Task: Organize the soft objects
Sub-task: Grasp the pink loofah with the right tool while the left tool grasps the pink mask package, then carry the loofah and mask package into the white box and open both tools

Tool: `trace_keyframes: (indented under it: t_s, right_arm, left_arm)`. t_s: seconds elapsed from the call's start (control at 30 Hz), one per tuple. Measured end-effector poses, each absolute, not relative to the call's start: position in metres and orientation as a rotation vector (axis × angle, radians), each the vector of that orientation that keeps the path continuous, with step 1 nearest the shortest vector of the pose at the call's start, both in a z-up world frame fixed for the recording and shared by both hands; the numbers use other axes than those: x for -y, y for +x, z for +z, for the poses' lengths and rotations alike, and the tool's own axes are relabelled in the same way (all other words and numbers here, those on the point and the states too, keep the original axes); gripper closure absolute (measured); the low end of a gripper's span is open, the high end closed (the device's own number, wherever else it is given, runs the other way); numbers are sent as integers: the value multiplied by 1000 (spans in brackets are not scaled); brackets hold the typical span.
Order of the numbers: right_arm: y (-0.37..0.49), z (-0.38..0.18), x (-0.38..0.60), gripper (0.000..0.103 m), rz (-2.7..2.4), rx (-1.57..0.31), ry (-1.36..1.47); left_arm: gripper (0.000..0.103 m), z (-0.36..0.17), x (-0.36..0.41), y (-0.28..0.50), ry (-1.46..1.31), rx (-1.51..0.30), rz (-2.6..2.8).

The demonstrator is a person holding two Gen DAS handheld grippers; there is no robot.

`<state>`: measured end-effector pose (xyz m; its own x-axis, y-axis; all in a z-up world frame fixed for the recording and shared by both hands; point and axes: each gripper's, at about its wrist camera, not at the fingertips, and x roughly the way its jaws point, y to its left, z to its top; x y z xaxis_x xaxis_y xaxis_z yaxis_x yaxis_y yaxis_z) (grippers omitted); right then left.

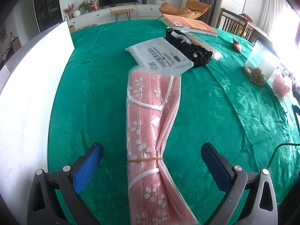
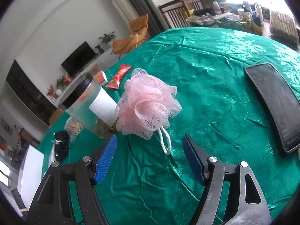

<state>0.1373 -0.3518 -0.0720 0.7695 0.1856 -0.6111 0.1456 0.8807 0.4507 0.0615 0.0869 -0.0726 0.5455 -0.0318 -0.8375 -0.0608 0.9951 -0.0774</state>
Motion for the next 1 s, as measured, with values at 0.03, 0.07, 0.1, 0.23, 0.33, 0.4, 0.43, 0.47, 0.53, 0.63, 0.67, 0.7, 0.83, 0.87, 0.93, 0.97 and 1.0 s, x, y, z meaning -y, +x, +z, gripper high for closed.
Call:
trace_keyframes:
  t_s: [0.03,0.07,0.1,0.23,0.33,0.4,0.43,0.47,0.53,0.63,0.67,0.7,0.83,0.87,0.93,0.97,1.0]
  right_arm:
    - [140,-64,349,28,32,-695,450]
    - [145,-56,346,28,34,-693,384]
    - [152,-49,344,28,36,-693,330]
    - [195,-38,338,26,77,-769,192]
    - [230,-54,323,30,151,-888,66]
    - [250,-69,319,68,171,-974,18]
    - [257,-71,322,73,158,-985,23]
    - [262,-69,327,75,148,-981,39]
    - [271,-57,333,79,137,-959,57]
    - [275,-26,335,80,135,-886,54]
    - [276,-12,333,80,131,-853,48]
    - [272,2,331,80,134,-817,43]
    - [246,50,299,80,231,-726,19]
    - [237,59,283,80,276,-717,8]
    - [218,75,242,80,384,-701,-22]
    - [207,82,219,80,449,-696,-27]
    - [196,89,194,80,518,-694,-29]
  left_arm:
    - [0,-65,-89,58,-112,-982,8]
    - [0,-58,-91,56,-119,-971,4]
    - [0,-52,-94,53,-125,-963,2]
    - [0,-51,-93,58,-114,-1005,-13]
    - [0,-71,-80,68,-53,-1097,-1]
    - [7,-83,-69,70,-16,-1141,-10]
    - [11,-84,-64,69,13,-1126,1]
    - [21,-82,-61,68,20,-1102,-7]
    - [74,-76,-63,68,-10,-1079,-12]
    - [78,-62,-73,71,-83,-1039,-24]
    - [78,-54,-77,69,-115,-1012,-34]
    - [78,-46,-81,67,-152,-988,-46]
    - [78,-7,-108,50,-294,-893,-84]
    - [78,5,-116,45,-312,-870,-85]
    - [78,27,-138,30,-323,-834,-72]
    - [78,36,-151,23,-323,-821,-53]
    - [78,44,-167,16,-322,-812,-26]
